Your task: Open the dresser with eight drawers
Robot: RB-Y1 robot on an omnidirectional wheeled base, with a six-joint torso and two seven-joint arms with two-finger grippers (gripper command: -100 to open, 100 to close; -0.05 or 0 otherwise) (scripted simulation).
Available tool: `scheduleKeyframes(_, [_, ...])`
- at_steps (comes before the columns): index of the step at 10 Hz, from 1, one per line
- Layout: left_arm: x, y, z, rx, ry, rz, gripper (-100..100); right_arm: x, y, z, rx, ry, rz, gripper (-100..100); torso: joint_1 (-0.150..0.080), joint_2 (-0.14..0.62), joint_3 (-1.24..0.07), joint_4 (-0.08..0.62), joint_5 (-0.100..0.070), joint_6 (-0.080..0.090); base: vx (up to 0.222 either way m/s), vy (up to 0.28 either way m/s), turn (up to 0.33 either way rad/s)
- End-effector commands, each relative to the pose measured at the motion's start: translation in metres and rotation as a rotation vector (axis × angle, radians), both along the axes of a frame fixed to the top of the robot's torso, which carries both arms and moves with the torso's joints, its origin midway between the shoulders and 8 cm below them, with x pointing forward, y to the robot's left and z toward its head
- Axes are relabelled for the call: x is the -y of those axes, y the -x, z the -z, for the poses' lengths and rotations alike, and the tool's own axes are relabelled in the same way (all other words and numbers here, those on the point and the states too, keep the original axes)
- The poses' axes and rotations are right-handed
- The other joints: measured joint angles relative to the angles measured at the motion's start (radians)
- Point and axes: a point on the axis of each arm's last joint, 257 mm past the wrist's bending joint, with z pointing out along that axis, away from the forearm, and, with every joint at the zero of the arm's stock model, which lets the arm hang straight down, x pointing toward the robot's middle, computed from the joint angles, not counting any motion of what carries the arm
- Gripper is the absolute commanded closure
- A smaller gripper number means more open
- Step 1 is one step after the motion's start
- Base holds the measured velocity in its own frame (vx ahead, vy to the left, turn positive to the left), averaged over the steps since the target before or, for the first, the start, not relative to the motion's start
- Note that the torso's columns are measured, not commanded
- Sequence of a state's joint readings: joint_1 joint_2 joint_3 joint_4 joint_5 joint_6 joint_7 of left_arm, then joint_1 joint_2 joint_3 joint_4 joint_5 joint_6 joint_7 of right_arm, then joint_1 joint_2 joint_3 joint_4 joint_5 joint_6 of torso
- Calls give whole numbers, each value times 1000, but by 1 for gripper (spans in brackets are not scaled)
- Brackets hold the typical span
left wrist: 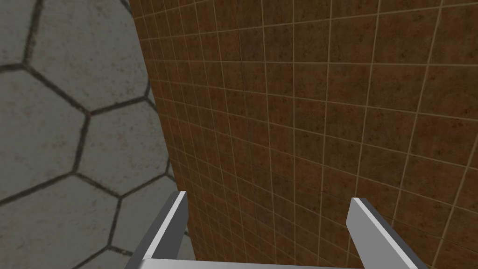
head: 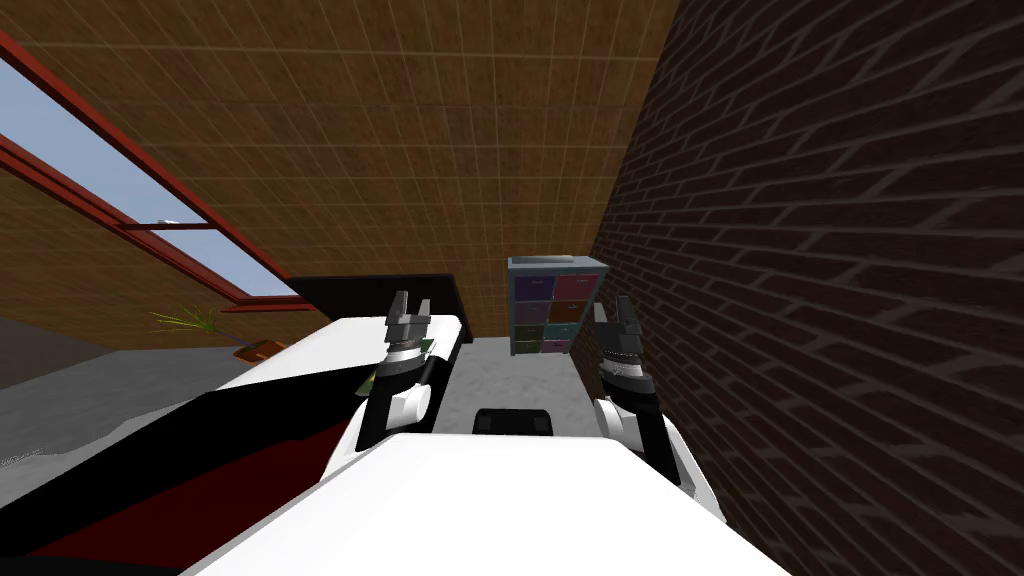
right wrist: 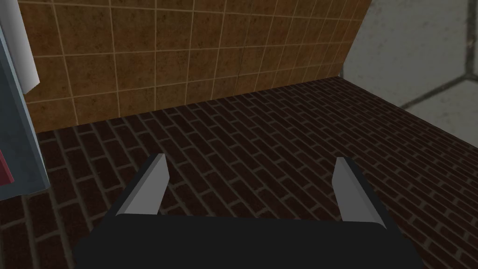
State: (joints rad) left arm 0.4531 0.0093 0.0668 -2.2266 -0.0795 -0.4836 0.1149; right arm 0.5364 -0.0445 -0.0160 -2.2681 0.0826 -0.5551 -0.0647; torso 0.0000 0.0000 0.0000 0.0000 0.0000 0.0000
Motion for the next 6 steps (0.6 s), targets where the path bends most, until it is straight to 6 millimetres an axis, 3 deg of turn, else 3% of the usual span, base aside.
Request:
scheduleKeyframes(1, [0, 0, 0, 0, 0, 0, 0, 0, 0, 0, 0, 0, 0, 0, 0, 40, -82, 41, 0, 0, 0, 0, 0])
scheduleKeyframes(6, [0, 0, 0, 0, 0, 0, 0, 0, 0, 0, 0, 0, 0, 0, 0, 396, -792, 396, 0, 0, 0, 0, 0])
